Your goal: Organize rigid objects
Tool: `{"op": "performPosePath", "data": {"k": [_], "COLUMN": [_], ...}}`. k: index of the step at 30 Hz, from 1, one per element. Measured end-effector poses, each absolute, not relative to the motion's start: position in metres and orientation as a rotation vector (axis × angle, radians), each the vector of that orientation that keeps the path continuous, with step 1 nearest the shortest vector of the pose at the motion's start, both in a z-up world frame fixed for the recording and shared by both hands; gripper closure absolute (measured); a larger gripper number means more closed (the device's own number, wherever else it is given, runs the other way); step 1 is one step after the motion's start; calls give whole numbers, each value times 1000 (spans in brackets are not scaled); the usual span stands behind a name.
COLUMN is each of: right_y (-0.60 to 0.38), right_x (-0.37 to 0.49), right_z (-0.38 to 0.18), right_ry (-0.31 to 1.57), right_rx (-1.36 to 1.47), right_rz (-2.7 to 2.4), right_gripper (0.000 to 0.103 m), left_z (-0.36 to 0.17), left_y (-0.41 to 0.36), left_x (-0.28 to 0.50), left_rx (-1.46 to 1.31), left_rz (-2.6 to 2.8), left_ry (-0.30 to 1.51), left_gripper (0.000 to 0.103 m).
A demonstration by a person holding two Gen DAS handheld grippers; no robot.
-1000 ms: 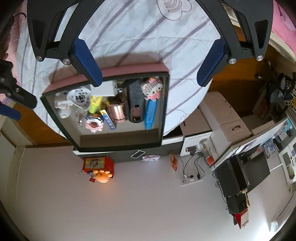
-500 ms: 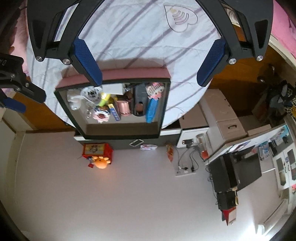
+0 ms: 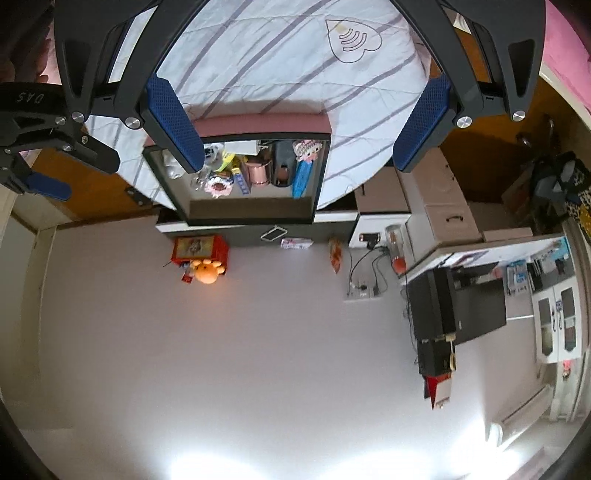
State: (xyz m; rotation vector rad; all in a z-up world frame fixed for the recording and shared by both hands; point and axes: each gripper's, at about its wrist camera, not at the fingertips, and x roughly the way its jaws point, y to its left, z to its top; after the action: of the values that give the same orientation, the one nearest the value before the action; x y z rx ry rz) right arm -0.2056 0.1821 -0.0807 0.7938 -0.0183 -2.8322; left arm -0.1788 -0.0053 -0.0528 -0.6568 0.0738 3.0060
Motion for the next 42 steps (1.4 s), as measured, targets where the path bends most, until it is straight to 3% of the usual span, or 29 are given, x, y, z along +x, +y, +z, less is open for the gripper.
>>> {"op": "performPosePath", "data": {"k": [14, 42], "right_y": [168, 153], "right_x": [-129, -61], "right_z": [-27, 3], "right_ry": [28, 99], "right_rx": [506, 274], "right_rz": [-2896, -2985], "right_gripper": [0, 0], "left_z": [-10, 19], "left_y": [-10, -14], "left_x": [-107, -37], "left_rx": [-422, -195], "left_rz": [3046, 3068], "left_ry": [121, 94], "left_gripper": [0, 0]}}
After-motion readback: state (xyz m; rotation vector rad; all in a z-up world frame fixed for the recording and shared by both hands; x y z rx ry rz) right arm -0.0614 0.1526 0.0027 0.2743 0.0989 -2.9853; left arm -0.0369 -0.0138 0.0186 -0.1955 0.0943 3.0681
